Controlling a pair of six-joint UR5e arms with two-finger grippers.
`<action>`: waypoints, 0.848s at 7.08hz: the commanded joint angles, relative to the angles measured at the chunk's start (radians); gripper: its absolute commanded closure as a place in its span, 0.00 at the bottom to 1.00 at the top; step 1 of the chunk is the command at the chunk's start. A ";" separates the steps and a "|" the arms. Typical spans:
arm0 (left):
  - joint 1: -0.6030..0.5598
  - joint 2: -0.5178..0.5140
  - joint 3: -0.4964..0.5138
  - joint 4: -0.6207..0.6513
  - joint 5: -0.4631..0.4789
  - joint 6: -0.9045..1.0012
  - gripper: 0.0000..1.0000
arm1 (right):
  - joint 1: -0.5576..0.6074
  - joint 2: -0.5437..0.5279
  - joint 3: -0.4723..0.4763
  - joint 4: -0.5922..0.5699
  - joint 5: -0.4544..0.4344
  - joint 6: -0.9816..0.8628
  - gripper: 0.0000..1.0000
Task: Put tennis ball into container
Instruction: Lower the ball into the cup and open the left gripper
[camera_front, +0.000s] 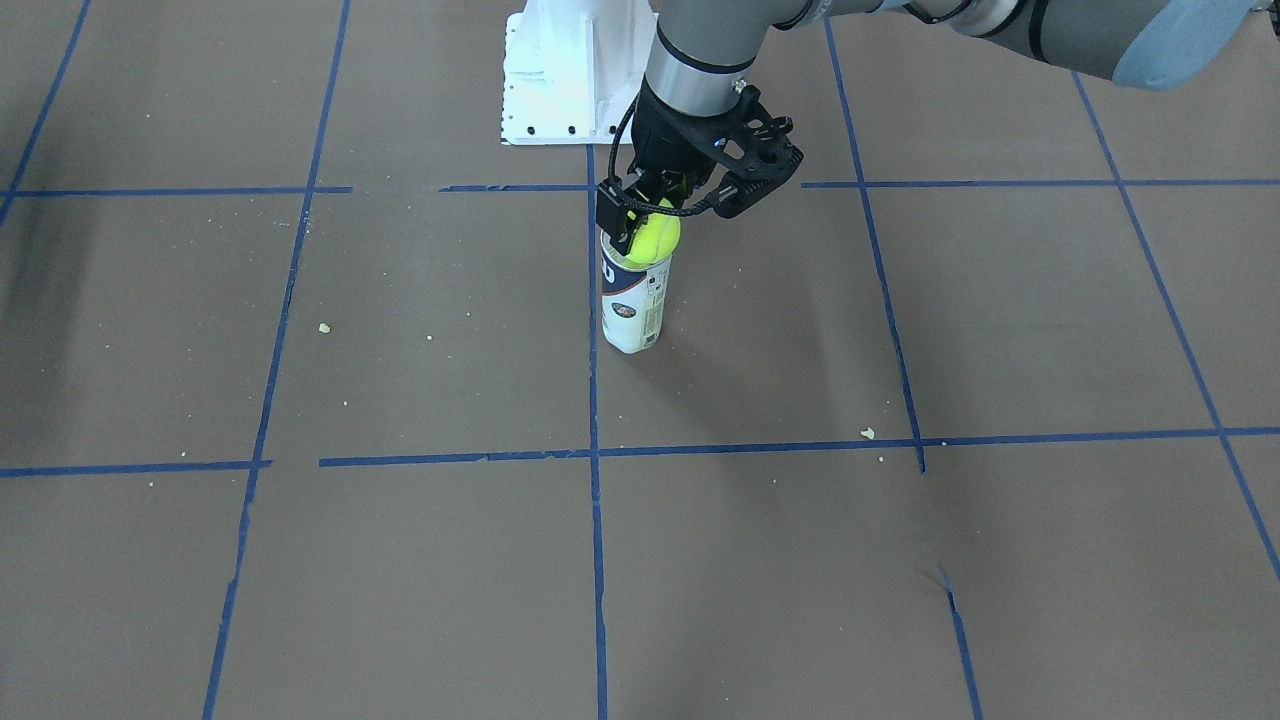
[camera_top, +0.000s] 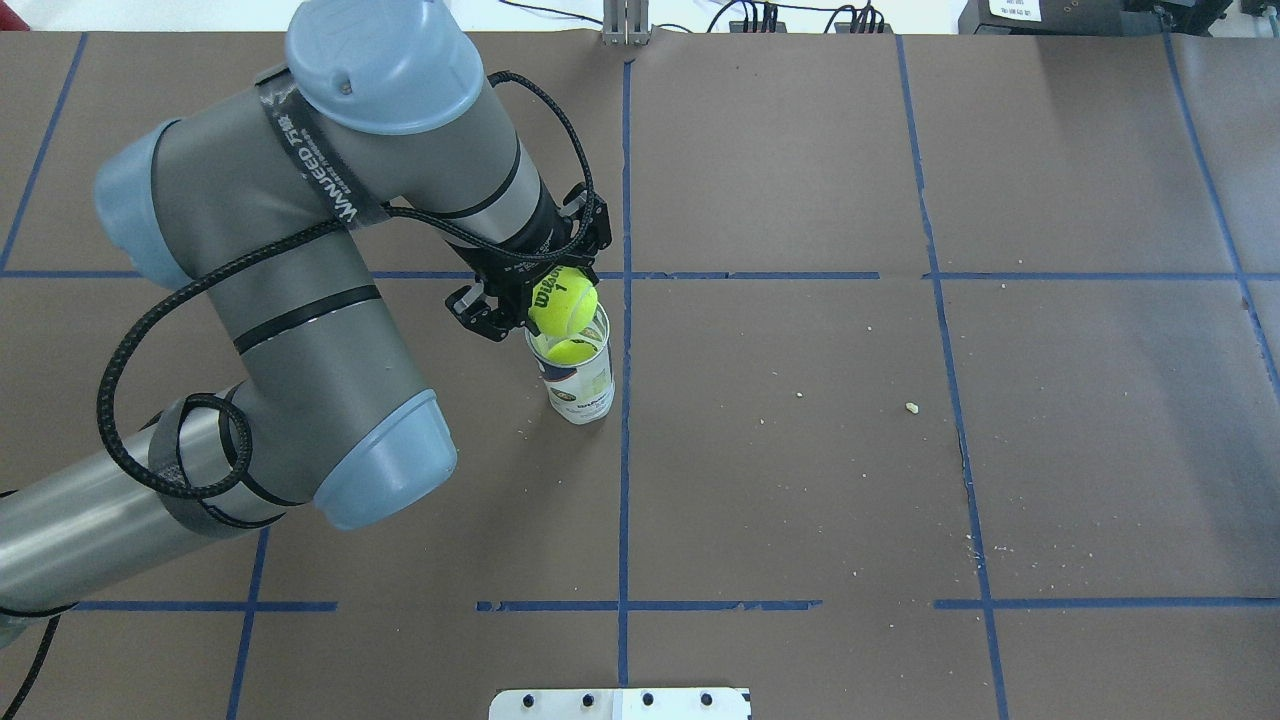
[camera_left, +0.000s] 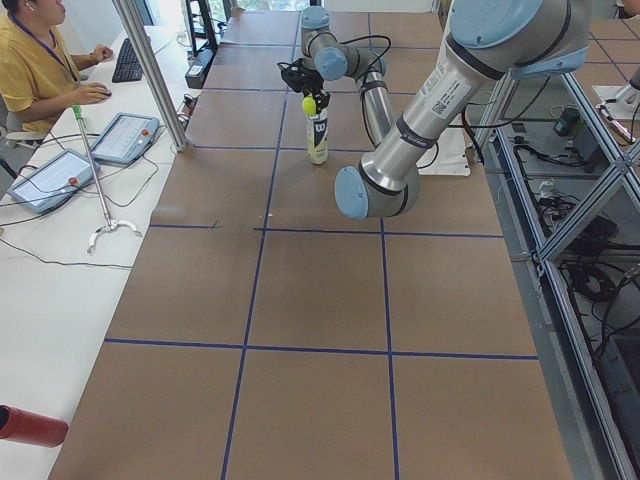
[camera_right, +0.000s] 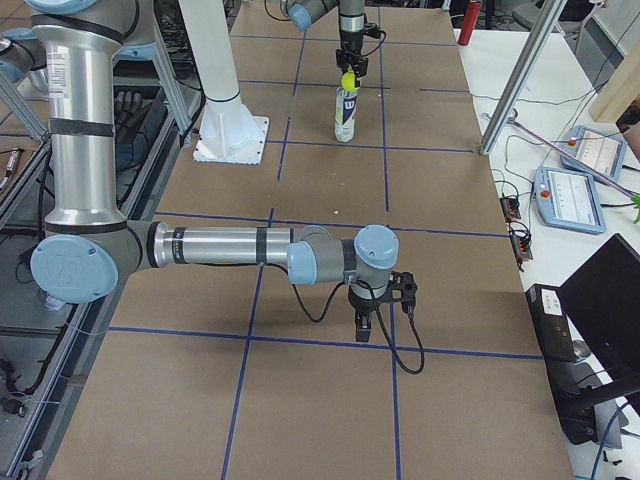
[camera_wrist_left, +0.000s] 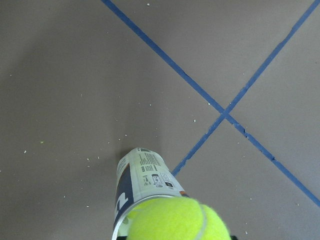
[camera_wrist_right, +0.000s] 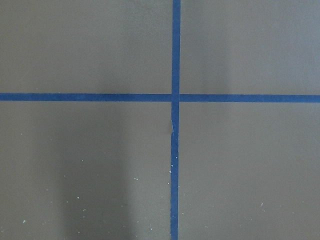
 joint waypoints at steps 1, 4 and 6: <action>0.002 0.003 0.007 -0.003 -0.004 0.001 0.65 | 0.000 0.000 0.000 0.000 0.000 0.000 0.00; 0.009 0.009 0.007 -0.002 -0.004 0.001 0.44 | 0.000 0.000 0.000 0.000 0.000 0.000 0.00; 0.009 0.010 0.006 0.000 -0.004 -0.002 0.18 | 0.000 0.000 0.000 0.000 0.000 0.000 0.00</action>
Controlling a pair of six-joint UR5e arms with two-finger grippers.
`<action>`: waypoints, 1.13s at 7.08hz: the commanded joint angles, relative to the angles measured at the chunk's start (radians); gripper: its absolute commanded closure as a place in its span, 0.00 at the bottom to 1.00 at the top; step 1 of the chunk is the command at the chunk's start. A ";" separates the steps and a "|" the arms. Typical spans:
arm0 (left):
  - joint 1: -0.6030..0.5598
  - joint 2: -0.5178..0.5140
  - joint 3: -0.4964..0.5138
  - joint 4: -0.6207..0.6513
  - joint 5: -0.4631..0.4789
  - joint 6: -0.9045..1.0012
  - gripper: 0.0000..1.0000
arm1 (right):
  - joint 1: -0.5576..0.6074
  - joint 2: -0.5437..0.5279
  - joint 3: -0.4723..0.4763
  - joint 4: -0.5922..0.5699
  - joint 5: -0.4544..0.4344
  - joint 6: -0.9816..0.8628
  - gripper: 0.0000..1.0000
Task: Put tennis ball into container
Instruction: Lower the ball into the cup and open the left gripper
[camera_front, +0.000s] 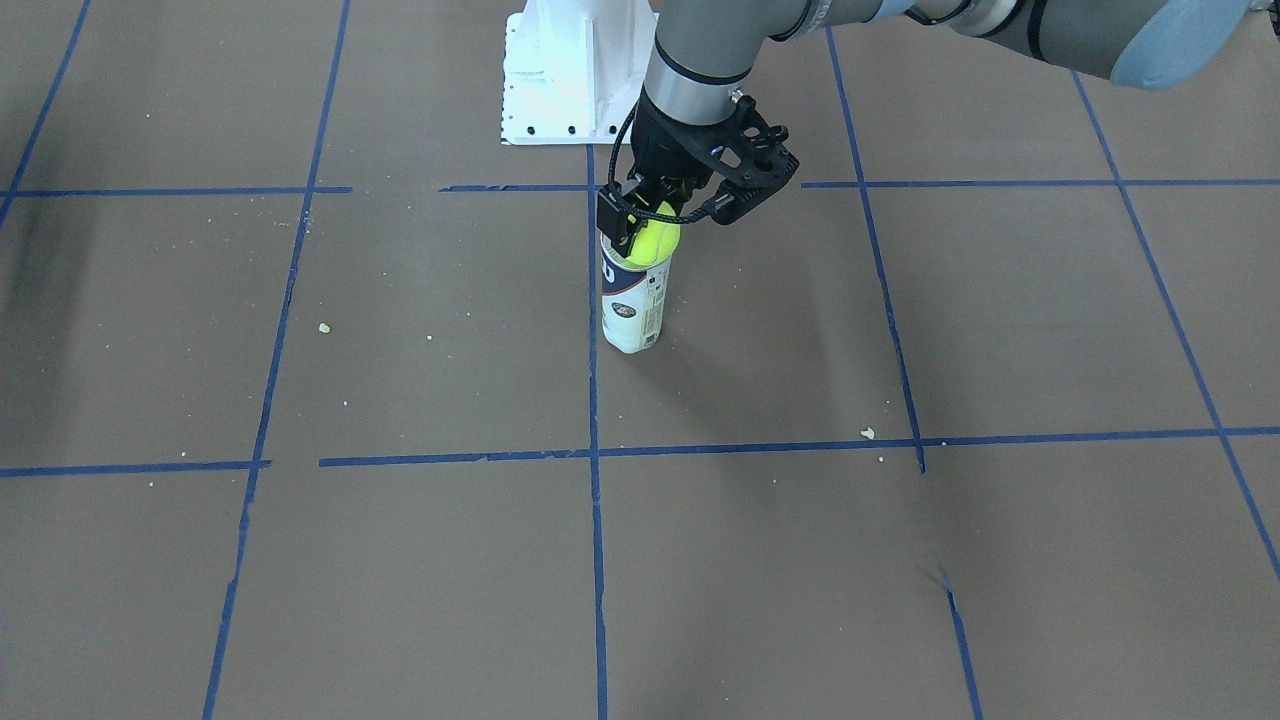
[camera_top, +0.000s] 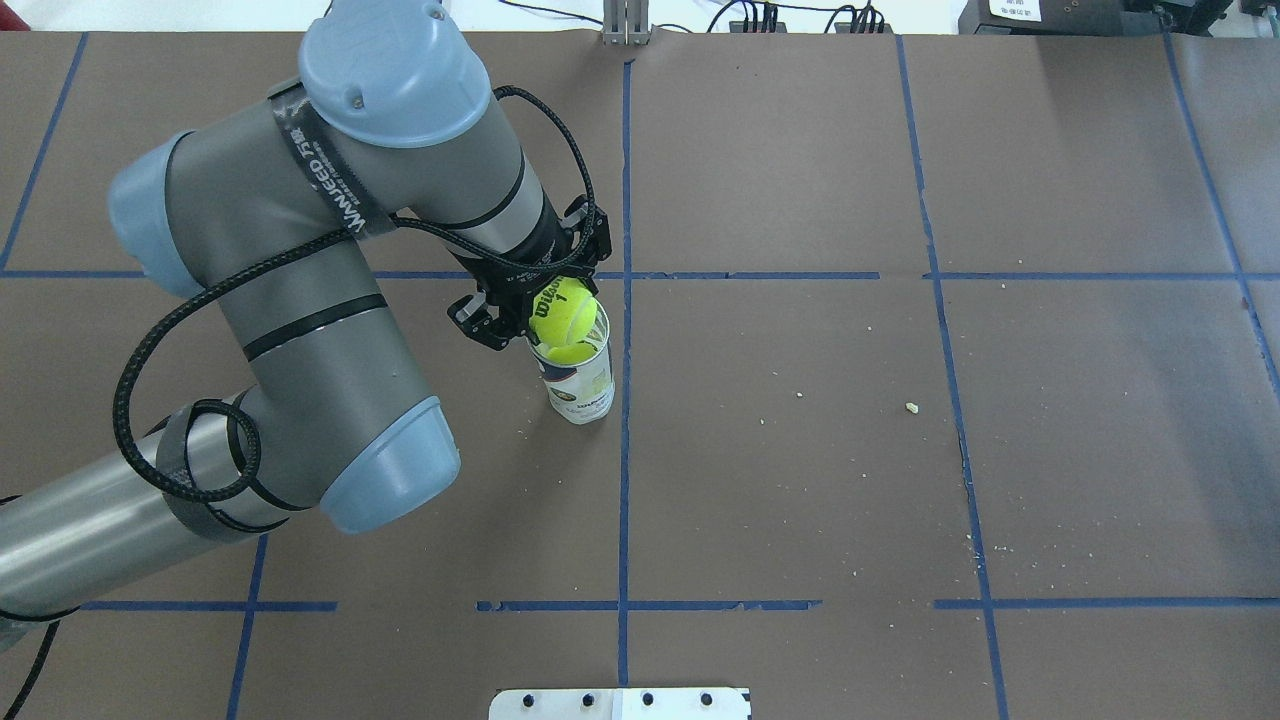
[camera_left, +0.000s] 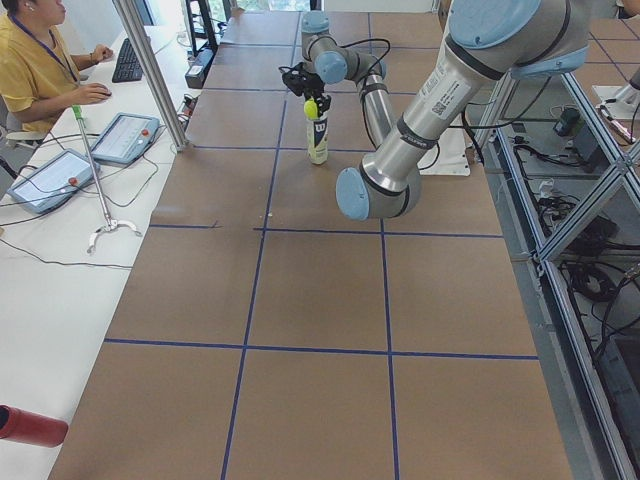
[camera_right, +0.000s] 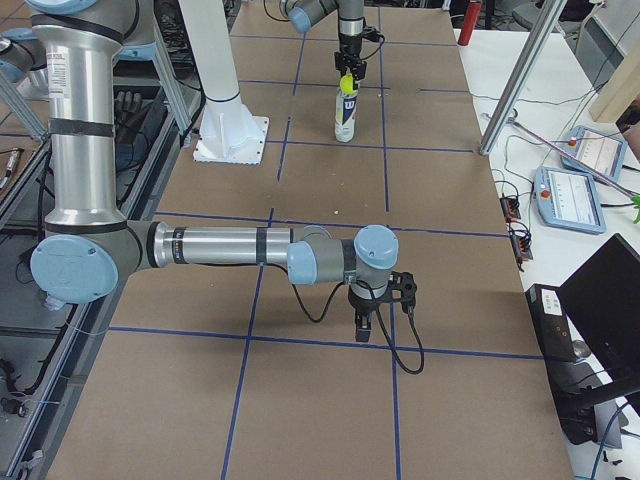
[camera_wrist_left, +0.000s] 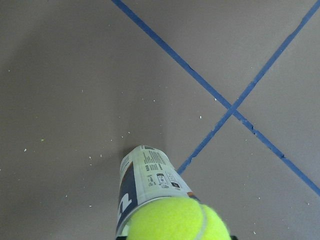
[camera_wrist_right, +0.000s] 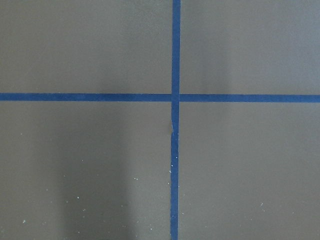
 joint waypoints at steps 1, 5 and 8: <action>0.000 0.002 -0.006 0.001 0.001 -0.007 0.18 | 0.000 0.000 0.000 0.000 0.000 0.000 0.00; -0.017 0.015 -0.044 0.004 0.010 0.052 0.00 | 0.000 0.000 0.000 0.000 0.000 0.000 0.00; -0.205 0.242 -0.176 -0.002 -0.004 0.617 0.00 | 0.000 0.000 0.000 0.000 0.000 0.000 0.00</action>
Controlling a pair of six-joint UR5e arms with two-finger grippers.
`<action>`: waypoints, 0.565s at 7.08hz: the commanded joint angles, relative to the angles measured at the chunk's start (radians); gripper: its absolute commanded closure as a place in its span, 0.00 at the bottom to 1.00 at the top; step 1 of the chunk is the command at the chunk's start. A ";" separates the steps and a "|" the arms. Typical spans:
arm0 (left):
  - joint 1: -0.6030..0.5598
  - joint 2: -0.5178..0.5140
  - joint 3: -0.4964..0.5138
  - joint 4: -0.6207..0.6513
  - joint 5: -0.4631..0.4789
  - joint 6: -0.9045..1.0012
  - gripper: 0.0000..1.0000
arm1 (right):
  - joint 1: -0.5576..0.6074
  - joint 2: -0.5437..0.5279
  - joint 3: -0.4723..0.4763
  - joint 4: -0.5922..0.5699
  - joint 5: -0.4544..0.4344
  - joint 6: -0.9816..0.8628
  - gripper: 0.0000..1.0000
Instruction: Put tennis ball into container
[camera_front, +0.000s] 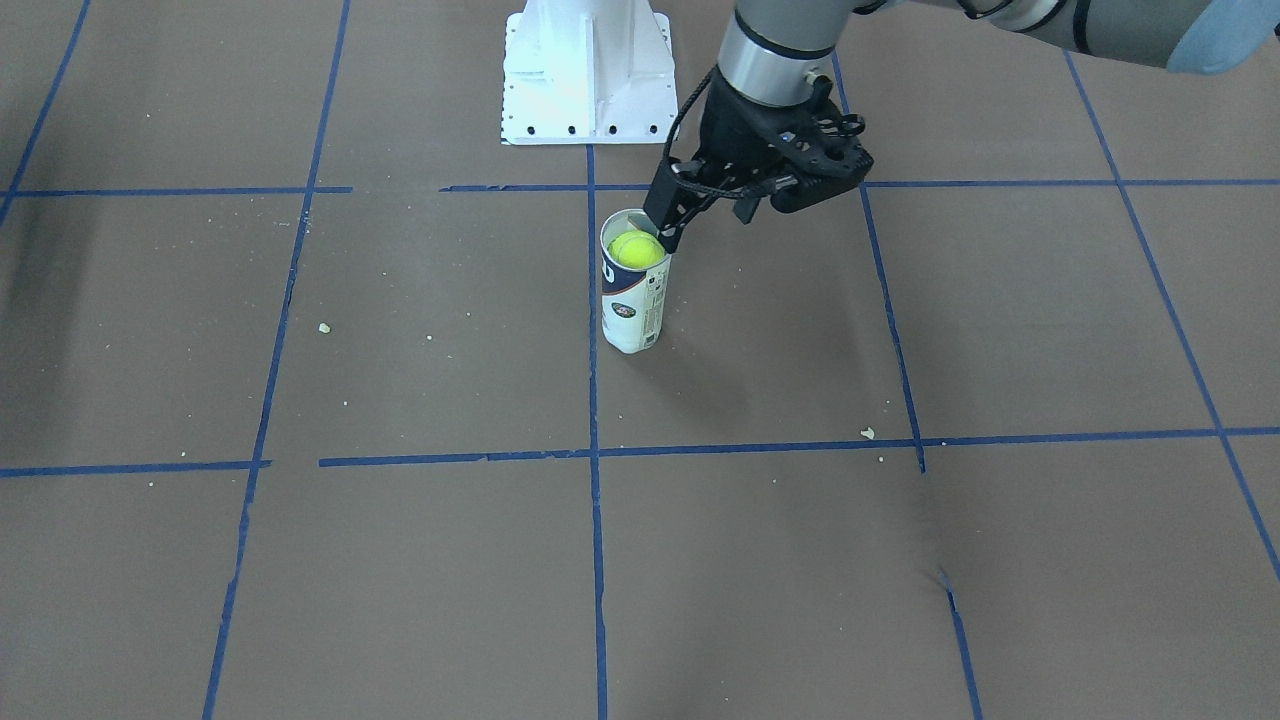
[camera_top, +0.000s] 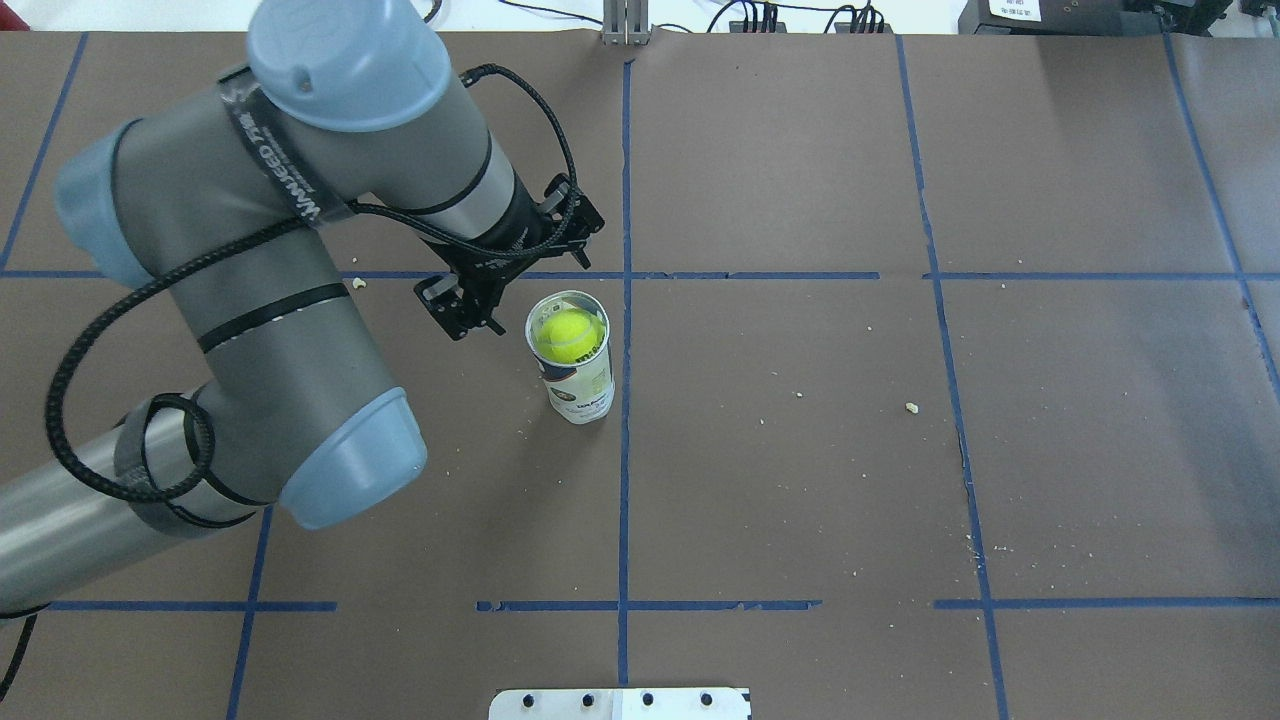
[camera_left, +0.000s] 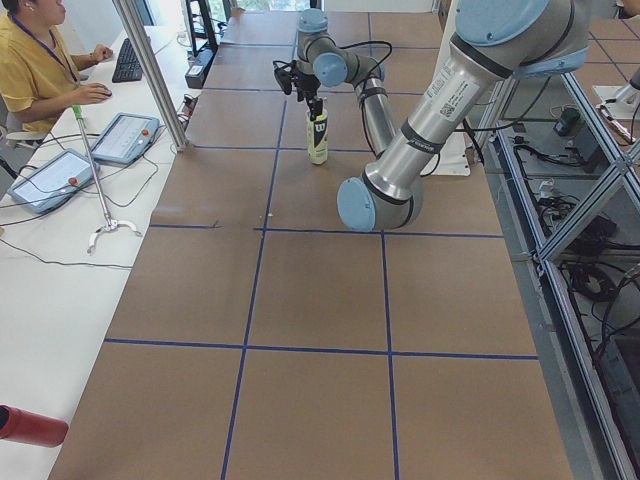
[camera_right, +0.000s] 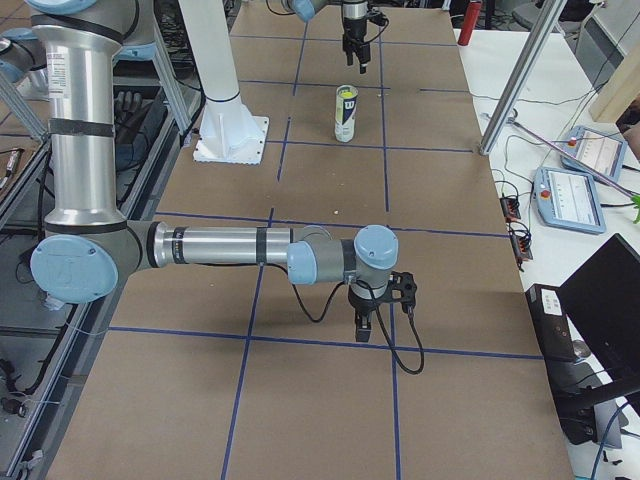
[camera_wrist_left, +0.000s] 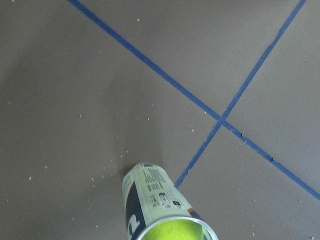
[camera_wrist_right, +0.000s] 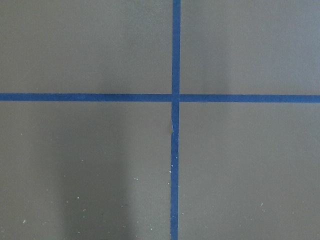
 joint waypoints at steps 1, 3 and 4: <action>-0.205 0.190 -0.038 -0.007 -0.061 0.455 0.00 | 0.000 0.000 0.000 0.000 0.000 0.000 0.00; -0.433 0.445 -0.029 -0.016 -0.180 0.976 0.00 | -0.002 0.000 0.000 0.000 0.000 0.000 0.00; -0.565 0.537 0.033 -0.039 -0.230 1.198 0.00 | 0.000 0.000 0.000 0.000 0.000 0.000 0.00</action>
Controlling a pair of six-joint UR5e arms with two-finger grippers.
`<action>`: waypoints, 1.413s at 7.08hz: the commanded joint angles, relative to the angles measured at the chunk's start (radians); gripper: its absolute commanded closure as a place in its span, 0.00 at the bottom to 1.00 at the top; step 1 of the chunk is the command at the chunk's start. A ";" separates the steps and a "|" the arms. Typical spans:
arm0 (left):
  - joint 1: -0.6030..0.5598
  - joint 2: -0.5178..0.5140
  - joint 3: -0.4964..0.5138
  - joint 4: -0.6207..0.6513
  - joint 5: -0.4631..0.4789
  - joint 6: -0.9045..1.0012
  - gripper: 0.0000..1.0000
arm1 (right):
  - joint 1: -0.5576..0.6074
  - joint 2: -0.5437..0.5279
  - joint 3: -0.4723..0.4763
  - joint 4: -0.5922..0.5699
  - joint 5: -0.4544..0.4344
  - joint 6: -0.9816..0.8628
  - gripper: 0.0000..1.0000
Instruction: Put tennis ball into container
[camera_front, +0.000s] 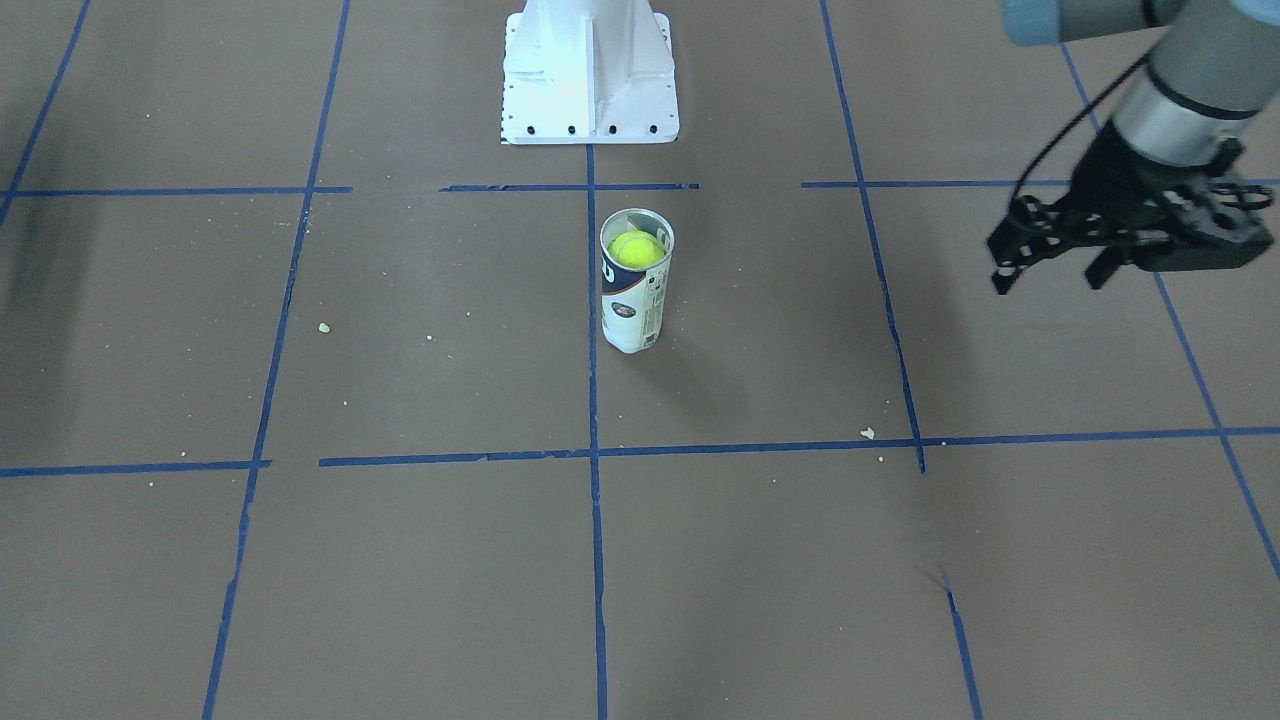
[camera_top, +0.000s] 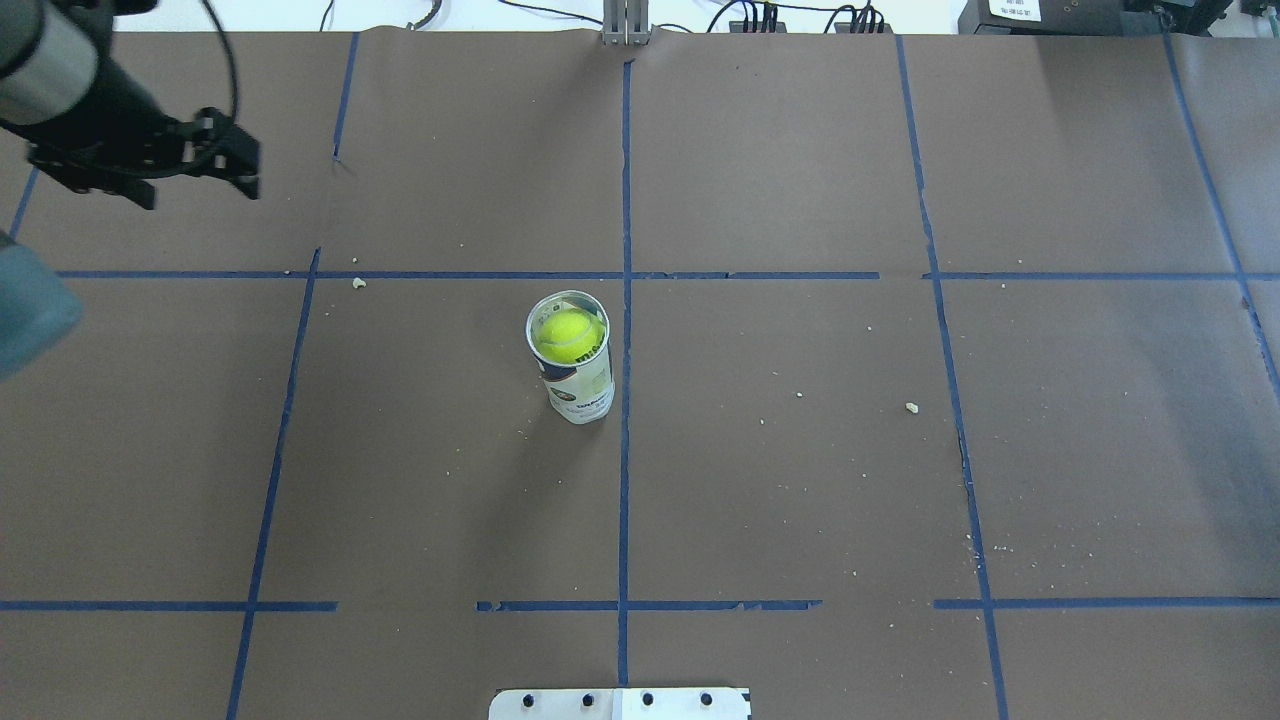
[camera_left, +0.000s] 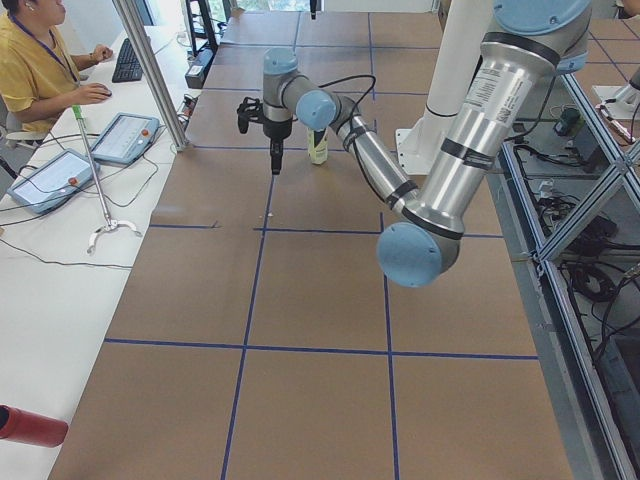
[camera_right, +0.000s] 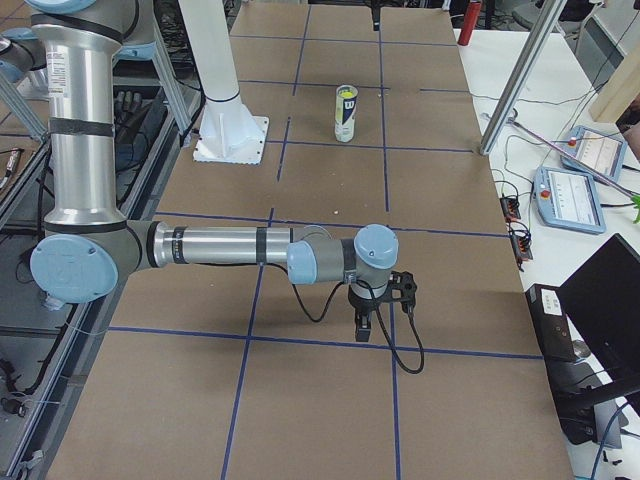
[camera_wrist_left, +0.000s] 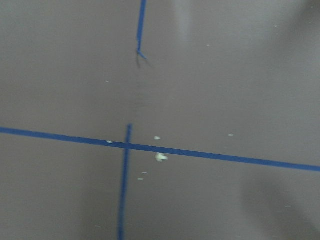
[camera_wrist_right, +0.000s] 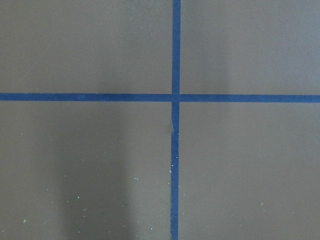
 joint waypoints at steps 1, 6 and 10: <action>-0.300 0.184 0.147 -0.044 -0.103 0.530 0.00 | 0.001 0.000 0.000 0.000 0.000 0.000 0.00; -0.490 0.258 0.375 -0.044 -0.187 0.827 0.00 | 0.001 0.000 0.000 0.000 0.000 0.000 0.00; -0.487 0.253 0.399 -0.163 -0.194 0.827 0.00 | 0.001 0.000 0.000 0.000 0.000 0.000 0.00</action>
